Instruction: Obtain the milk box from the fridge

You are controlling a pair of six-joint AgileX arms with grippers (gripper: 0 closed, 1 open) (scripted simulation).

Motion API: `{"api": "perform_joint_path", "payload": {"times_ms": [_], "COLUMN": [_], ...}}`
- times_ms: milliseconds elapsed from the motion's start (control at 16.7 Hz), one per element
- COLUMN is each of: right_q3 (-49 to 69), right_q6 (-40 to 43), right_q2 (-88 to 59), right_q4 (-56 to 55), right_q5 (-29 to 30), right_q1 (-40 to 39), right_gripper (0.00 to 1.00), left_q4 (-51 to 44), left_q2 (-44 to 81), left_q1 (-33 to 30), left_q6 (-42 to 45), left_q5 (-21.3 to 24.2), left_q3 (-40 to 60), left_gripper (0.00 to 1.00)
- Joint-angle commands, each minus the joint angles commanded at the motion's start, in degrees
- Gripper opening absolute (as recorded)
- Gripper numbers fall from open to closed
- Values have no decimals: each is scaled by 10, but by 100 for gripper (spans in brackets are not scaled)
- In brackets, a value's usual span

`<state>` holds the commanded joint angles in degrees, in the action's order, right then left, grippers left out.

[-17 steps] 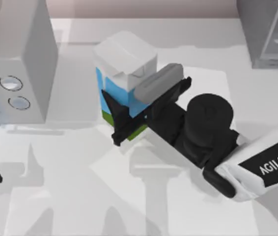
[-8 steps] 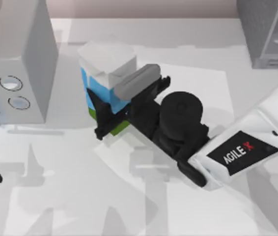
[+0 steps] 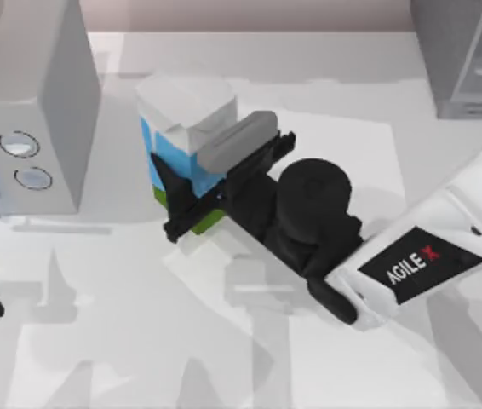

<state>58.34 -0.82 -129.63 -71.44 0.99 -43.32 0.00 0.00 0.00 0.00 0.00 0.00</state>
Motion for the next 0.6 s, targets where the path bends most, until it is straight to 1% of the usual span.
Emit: {"api": "perform_joint_path", "payload": {"times_ms": [360,420,600], "right_q3": [0,0,0], "right_q6": [0,0,0], "right_q2": [0,0,0], "right_q4": [0,0,0], "right_q5": [0,0,0], "right_q1": [0,0,0], "right_gripper": [98,100,100], "left_q4": [0,0,0], "left_q2": [0,0,0], "left_q1": [0,0,0], "left_q6": [0,0,0], "left_q5": [0,0,0], "left_q3": [0,0,0], "left_gripper": [100,100,100]}}
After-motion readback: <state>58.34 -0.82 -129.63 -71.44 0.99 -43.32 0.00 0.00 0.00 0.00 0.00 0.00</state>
